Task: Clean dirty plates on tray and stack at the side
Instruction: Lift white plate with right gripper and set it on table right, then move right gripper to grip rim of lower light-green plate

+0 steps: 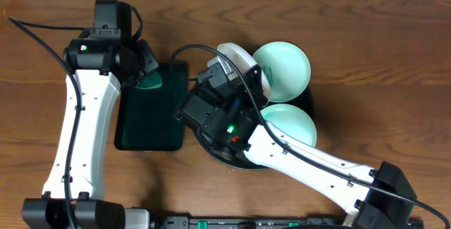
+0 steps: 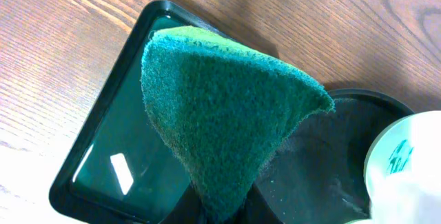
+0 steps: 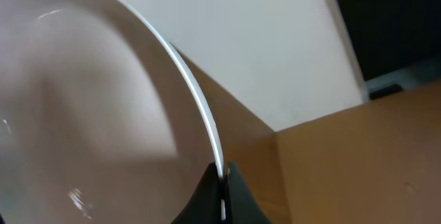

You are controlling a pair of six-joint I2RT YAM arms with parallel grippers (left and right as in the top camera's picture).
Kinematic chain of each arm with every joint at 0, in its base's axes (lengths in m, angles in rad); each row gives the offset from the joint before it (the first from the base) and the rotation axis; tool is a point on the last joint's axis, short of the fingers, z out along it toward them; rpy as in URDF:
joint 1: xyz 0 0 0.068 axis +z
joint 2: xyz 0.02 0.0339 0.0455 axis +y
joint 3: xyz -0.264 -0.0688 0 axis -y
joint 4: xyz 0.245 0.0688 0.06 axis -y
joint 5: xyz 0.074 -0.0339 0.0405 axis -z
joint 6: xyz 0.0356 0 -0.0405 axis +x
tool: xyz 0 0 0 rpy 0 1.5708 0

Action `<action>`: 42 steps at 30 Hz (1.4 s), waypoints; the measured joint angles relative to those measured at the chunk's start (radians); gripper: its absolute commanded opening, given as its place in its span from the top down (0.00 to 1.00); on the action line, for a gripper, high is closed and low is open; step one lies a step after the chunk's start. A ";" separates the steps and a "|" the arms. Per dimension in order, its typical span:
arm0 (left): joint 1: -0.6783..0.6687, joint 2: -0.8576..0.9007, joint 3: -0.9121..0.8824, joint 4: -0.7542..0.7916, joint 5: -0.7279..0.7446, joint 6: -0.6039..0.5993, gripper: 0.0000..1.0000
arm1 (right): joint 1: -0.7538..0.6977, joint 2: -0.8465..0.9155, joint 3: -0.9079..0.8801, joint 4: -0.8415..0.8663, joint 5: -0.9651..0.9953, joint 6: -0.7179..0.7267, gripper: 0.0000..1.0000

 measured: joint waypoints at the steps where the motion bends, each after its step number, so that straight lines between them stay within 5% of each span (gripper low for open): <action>1: 0.000 0.000 0.000 0.000 0.000 0.000 0.93 | 0.000 0.000 0.000 -0.008 -0.018 0.000 0.99; 7: 0.000 0.000 0.000 0.000 0.000 0.000 0.93 | -0.045 -0.002 0.000 -0.087 -0.231 0.042 0.99; 13: 0.000 0.000 -0.001 0.000 0.000 0.000 0.93 | -0.223 -0.004 0.000 -0.090 -0.708 0.072 0.99; 23: 0.000 0.002 -0.017 0.002 0.001 0.000 0.93 | -0.745 -0.100 0.002 -0.109 -1.386 0.090 0.99; 33: 0.000 0.008 -0.017 0.003 0.001 0.000 0.93 | -1.300 -0.148 -0.040 -0.142 -1.438 0.108 0.99; 42: 0.000 0.008 -0.017 0.019 0.001 0.000 0.93 | -1.429 -0.144 -0.320 0.076 -1.330 0.166 0.99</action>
